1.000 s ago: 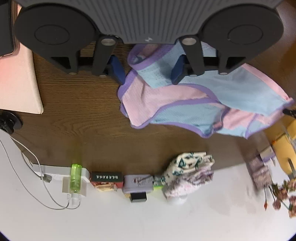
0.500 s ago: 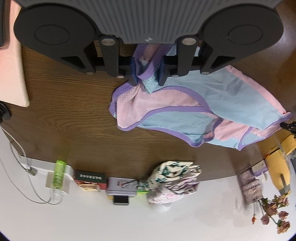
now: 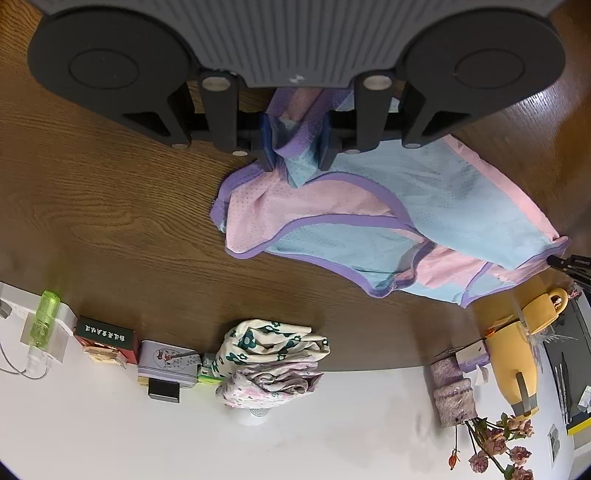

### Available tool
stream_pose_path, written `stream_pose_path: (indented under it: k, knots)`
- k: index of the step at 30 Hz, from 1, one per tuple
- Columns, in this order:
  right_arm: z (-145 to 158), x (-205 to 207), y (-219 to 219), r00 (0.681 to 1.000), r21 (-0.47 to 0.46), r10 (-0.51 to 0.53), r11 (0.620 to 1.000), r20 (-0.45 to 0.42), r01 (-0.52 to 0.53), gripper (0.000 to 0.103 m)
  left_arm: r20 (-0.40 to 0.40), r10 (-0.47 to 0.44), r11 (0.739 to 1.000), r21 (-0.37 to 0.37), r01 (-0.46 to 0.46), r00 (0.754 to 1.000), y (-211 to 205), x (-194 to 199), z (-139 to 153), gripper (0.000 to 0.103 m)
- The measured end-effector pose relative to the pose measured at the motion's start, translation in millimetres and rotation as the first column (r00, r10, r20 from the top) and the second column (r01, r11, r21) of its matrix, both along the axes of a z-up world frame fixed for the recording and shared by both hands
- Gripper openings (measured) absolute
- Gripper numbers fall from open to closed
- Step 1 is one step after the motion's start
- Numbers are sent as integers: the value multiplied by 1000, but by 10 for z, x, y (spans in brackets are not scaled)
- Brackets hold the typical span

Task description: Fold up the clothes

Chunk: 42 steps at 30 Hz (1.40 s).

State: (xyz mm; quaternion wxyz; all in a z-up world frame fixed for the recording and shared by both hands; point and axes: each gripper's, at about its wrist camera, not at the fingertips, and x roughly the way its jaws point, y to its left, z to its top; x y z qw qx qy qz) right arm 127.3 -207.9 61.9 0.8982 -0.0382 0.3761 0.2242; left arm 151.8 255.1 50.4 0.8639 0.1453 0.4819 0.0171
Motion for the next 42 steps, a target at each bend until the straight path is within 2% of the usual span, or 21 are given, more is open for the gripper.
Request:
stream_pose_path:
  k: [10, 13, 14, 16, 17, 18, 19, 20, 21, 23, 26, 28, 29, 30, 31, 32, 34, 37, 40, 42]
  knots:
    - [9, 60, 127, 998, -18, 58, 998, 9, -58, 25, 9, 24, 1000, 0, -24, 1000, 50, -216, 2, 1]
    - [7, 91, 131, 998, -8, 63, 998, 13, -63, 26, 16, 47, 999, -23, -47, 999, 94, -244, 10, 1]
    - [6, 97, 126, 998, 0, 62, 998, 13, -62, 27, 23, 58, 998, -38, -57, 998, 106, -243, 23, 3]
    - [26, 97, 87, 998, 29, 58, 998, 15, -59, 41, 74, 65, 996, -73, -60, 995, 99, -265, 124, 10]
    - [65, 69, 50, 998, 46, 46, 998, 33, -47, 44, 127, 63, 994, -98, -50, 990, 77, -290, 225, 17]
    - [129, 30, 21, 997, 61, 30, 998, 65, -34, 53, 174, 59, 992, -119, -38, 983, 49, -313, 322, 38]
    - [193, -9, -9, 995, 76, 14, 997, 96, -22, 63, 217, 44, 991, -136, -15, 975, -5, -331, 400, 50]
    - [257, -48, -36, 992, 91, -2, 996, 127, -10, 68, 261, 19, 989, -149, 21, 965, -89, -346, 467, 68]
    - [326, -80, -22, 987, 99, -7, 995, 160, -9, 74, 291, -13, 985, -158, 62, 957, -185, -357, 514, 71]
    - [419, -109, 103, 980, 106, 44, 992, 195, -65, 74, 297, -114, 970, -173, 171, 948, -462, -340, 497, 71]
    - [419, -63, 476, 965, 95, 188, 973, 183, -208, 70, 272, -238, 933, -202, 297, 933, -853, -284, 370, 66]
    - [345, 8, 755, 948, 80, 282, 952, 151, -296, 52, 249, -310, 906, -216, 365, 917, -1087, -249, 269, 48]
    - [301, 34, 869, 940, 75, 312, 943, 138, -324, 47, 235, -338, 895, -218, 389, 911, -1178, -230, 216, 34]
    - [258, 61, 983, 931, 71, 342, 933, 125, -352, 36, 226, -353, 890, -218, 400, 908, -1230, -206, 169, 22]
    - [215, 86, 1094, 922, 67, 370, 923, 112, -379, 30, 220, -359, 888, -217, 405, 907, -1273, -184, 123, 17]
    - [182, 95, 1153, 918, 55, 383, 919, 106, -390, 29, 211, -367, 887, -216, 409, 906, -1310, -162, 75, 11]
    - [117, 113, 1268, 909, 34, 406, 911, 94, -410, 29, 188, -378, 885, -215, 413, 907, -1336, -128, -14, 11]
    - [107, 138, 1251, 913, 51, 403, 912, 72, -406, 29, 180, -374, 886, -218, 408, 910, -1326, -112, -117, 11]
    - [97, 164, 1235, 915, 68, 399, 913, 51, -402, 29, 184, -365, 883, -244, 402, 913, -1265, -61, -122, 12]
    - [90, 181, 1224, 917, 79, 397, 914, 36, -399, 33, 192, -357, 878, -265, 398, 914, -1216, -16, -56, 17]
